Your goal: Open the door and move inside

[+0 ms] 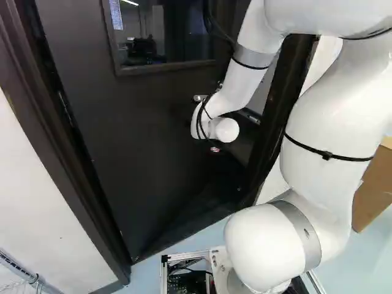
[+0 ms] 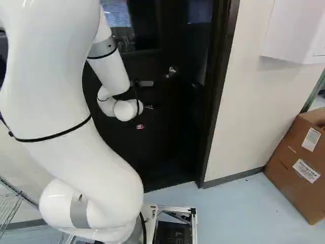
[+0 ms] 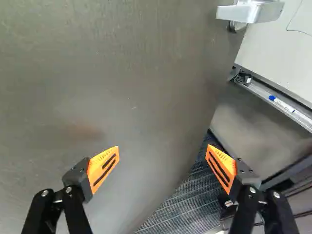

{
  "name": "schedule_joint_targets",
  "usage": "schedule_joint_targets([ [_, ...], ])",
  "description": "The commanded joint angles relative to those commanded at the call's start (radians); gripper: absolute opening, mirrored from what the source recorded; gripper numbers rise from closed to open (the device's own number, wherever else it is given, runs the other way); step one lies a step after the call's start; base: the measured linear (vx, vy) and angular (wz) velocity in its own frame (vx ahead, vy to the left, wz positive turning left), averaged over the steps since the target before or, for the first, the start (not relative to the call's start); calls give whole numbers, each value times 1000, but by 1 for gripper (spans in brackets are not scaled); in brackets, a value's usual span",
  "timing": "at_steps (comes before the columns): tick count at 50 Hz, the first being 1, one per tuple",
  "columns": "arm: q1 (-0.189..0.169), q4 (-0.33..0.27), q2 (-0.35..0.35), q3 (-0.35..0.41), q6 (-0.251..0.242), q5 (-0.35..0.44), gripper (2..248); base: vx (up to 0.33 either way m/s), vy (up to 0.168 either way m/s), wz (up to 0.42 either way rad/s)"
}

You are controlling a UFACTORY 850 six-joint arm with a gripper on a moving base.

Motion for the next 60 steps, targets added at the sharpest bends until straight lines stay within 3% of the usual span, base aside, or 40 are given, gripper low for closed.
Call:
schedule_joint_targets([
  [18, 15, 40, -46, -51, 0, 0, 247, 0, 0, 0],
  [60, 87, 141, -141, -160, 0, 0, 247, 0, 0, 0],
])
